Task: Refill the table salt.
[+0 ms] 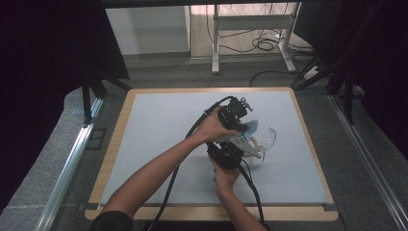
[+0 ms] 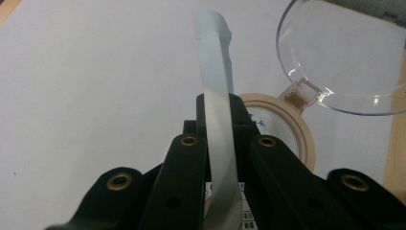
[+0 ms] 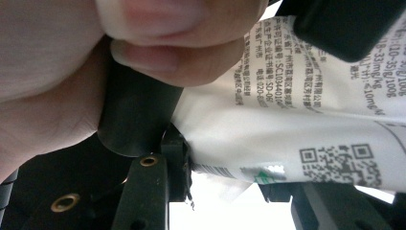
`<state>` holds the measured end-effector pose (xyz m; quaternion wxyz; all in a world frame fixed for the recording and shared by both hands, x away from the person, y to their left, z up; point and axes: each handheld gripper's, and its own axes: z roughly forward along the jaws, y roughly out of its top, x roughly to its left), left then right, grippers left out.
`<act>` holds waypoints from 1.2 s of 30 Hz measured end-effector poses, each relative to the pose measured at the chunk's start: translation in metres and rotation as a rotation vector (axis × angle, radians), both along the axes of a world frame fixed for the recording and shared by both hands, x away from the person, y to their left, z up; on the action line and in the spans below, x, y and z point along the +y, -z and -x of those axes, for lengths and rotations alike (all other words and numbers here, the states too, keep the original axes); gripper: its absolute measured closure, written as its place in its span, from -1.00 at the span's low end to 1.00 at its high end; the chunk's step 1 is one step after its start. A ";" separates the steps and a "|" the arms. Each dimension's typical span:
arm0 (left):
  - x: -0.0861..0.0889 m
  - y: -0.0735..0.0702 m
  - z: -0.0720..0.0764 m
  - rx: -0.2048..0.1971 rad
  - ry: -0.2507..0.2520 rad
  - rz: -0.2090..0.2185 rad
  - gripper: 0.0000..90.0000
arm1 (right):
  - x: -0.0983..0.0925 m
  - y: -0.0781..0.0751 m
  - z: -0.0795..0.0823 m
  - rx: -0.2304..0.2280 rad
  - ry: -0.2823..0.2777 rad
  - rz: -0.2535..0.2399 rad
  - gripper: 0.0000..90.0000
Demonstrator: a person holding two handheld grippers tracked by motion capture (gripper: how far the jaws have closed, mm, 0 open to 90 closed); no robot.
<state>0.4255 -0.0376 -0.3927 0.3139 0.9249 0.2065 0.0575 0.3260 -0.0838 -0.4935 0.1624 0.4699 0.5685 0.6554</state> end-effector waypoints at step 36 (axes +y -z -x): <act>0.001 0.000 0.001 0.002 -0.001 -0.005 0.95 | 0.001 -0.001 0.001 -0.002 -0.004 0.001 0.38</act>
